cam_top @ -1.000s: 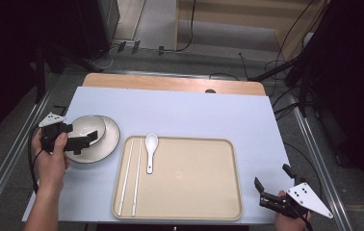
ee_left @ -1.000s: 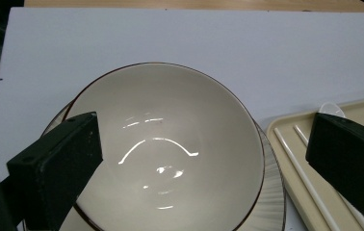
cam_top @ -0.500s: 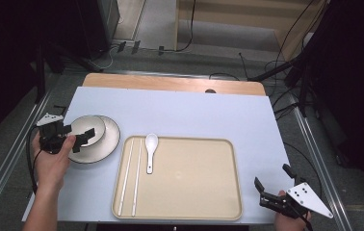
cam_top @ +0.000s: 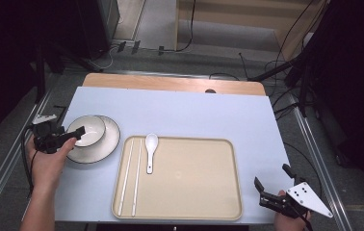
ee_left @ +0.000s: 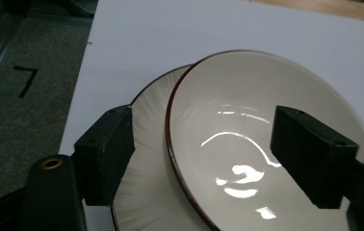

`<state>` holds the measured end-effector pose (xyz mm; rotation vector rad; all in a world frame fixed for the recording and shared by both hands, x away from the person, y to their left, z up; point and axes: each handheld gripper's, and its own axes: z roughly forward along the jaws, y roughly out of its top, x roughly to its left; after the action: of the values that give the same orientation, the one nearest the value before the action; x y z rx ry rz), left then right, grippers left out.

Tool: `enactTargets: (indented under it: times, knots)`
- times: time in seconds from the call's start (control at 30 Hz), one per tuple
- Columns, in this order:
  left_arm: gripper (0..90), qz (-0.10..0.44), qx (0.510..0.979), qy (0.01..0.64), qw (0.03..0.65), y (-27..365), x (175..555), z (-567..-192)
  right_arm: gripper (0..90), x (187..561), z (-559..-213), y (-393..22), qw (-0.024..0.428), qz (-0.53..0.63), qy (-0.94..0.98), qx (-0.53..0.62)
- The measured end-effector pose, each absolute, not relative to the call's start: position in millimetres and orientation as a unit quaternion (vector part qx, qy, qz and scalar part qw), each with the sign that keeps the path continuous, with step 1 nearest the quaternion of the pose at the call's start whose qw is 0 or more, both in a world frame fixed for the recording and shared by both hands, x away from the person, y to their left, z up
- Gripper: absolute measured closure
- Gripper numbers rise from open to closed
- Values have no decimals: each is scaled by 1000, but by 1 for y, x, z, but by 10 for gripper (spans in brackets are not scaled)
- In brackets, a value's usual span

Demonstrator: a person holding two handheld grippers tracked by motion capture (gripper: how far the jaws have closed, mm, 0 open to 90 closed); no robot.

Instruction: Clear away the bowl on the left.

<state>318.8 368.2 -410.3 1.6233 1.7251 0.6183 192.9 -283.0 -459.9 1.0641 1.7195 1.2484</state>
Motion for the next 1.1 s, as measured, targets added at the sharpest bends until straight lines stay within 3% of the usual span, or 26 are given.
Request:
enactTargets:
  times: [0.07, 0.37, 0.73, 0.9, 1.1]
  knots:
    - [330, 227, 628, 667, 330, 367, 321, -414, 14, 193, -460, -283, 373, 487, 671, 416]
    - [529, 202, 643, 673, 305, 367, 328, -427, 14, 193, -460, -284, 375, 487, 670, 415]
    - [746, 173, 620, 704, 299, 375, 329, -427, 14, 193, -460, -283, 374, 486, 672, 415]
    - [802, 146, 606, 703, 344, 381, 327, -430, 14, 193, -460, -283, 375, 485, 673, 415]
    - [817, 156, 610, 692, 353, 380, 323, -427, 14, 193, -460, -284, 375, 486, 671, 416]
